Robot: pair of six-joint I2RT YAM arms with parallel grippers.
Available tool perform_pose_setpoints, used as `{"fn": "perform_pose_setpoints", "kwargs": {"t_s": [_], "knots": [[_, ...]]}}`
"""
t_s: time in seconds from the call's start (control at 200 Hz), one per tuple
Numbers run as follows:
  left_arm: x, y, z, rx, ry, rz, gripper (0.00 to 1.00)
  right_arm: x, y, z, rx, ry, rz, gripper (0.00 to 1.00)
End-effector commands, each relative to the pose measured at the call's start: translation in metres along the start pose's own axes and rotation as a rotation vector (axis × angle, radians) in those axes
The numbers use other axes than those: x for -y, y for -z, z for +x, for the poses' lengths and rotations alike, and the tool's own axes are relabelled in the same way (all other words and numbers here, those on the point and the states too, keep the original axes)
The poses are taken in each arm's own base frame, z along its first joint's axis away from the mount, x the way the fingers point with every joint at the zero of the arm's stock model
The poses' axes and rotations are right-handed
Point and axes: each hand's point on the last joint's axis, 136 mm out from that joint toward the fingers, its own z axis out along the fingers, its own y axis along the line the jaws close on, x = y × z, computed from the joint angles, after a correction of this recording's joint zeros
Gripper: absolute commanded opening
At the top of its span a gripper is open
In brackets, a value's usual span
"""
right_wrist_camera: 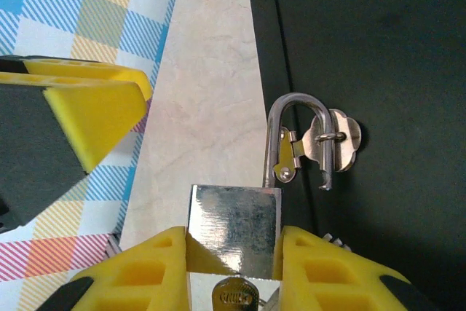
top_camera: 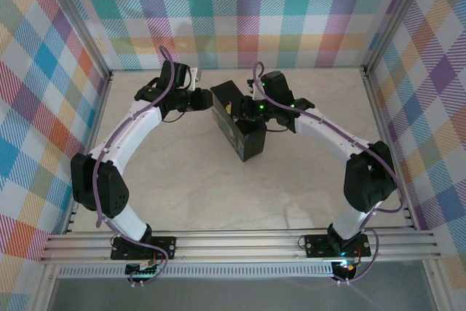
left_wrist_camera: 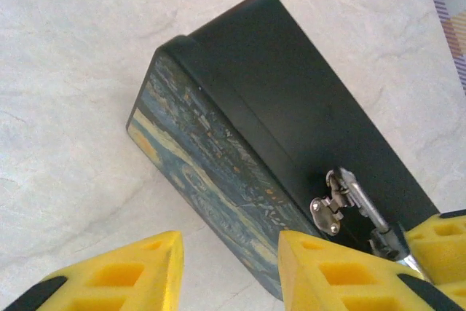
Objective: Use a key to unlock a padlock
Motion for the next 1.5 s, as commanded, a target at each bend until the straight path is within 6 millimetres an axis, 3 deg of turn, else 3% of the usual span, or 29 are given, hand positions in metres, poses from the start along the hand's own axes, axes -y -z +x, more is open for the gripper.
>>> {"fn": "perform_pose_setpoints", "kwargs": {"t_s": [0.0,0.235,0.335,0.595,0.8,0.94,1.215,1.495], "knots": [[-0.006,-0.003,-0.024,0.056,0.022,-0.032,0.39,-0.032,0.018,-0.018,0.070,0.027,-0.108,0.25],[-0.016,-0.036,-0.052,0.083,0.006,-0.071,0.41,-0.011,0.017,-0.019,0.056,0.061,-0.034,0.26],[-0.022,-0.050,-0.055,0.057,-0.030,-0.101,0.41,-0.006,0.016,-0.019,0.031,0.103,-0.031,0.29],[-0.028,-0.064,-0.068,0.026,-0.073,-0.121,0.43,-0.005,0.021,-0.012,-0.113,0.308,-0.040,0.32],[-0.030,-0.078,-0.082,0.028,-0.098,-0.113,0.43,0.009,0.028,-0.017,-0.158,0.330,-0.106,0.30],[-0.039,-0.086,-0.090,0.029,-0.101,-0.110,0.43,0.008,0.028,-0.023,-0.159,0.322,-0.156,0.28],[-0.042,-0.107,-0.086,-0.003,-0.158,-0.093,0.43,0.010,0.018,-0.028,-0.146,0.313,-0.176,0.26],[-0.023,-0.113,-0.064,-0.082,-0.177,0.049,0.37,0.009,0.012,-0.037,-0.113,0.341,-0.168,0.25]]}}
